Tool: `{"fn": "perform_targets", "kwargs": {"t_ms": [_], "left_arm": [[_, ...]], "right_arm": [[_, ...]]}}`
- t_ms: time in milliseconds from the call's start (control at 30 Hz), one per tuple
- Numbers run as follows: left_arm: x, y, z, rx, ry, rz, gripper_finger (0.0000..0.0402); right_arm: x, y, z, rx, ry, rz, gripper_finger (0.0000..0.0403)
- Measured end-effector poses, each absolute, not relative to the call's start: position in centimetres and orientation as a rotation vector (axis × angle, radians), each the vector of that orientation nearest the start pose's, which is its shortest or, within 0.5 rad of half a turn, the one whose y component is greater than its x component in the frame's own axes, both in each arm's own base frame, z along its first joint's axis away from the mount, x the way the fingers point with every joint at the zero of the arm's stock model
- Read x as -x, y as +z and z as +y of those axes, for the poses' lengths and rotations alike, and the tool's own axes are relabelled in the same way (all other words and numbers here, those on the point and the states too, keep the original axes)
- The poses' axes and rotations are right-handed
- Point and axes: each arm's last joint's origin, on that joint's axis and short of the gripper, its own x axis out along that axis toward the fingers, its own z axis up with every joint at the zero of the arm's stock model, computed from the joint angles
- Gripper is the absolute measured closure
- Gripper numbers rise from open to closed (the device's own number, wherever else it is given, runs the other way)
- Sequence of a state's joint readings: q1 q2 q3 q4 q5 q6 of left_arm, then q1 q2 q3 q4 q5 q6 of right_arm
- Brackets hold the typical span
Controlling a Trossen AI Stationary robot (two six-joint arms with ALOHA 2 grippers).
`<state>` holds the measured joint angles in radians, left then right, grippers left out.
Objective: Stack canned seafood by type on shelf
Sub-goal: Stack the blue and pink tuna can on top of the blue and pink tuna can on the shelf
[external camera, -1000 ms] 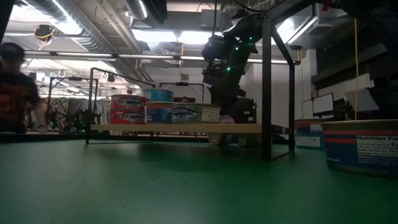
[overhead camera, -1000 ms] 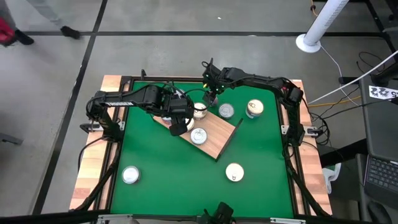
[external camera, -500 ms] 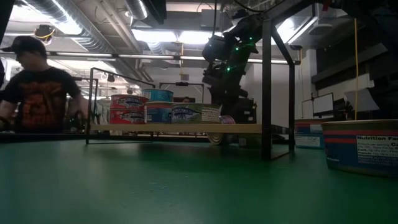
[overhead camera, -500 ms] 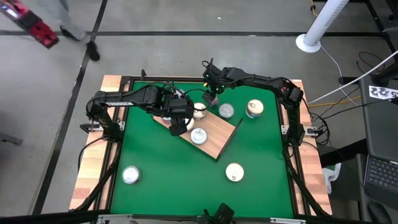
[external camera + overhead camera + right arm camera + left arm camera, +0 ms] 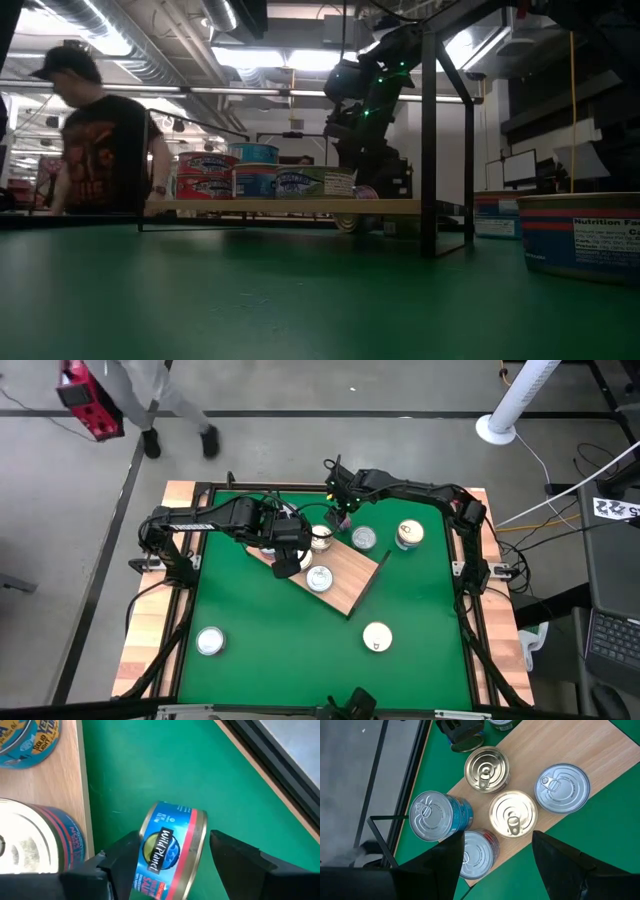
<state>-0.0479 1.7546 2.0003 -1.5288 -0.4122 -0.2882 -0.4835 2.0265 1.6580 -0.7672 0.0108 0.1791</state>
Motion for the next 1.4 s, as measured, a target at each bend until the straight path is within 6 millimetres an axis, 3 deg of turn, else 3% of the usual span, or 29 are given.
{"fn": "perform_targets", "kwargs": {"t_ms": [1400], "left_arm": [[-31.82, 39.04, -0.36, -0.047, 0.487, 1.193, 0.0174]], "right_arm": [[-38.11, 21.89, -19.55, -0.413, -0.436, 1.079, 0.0159]]}}
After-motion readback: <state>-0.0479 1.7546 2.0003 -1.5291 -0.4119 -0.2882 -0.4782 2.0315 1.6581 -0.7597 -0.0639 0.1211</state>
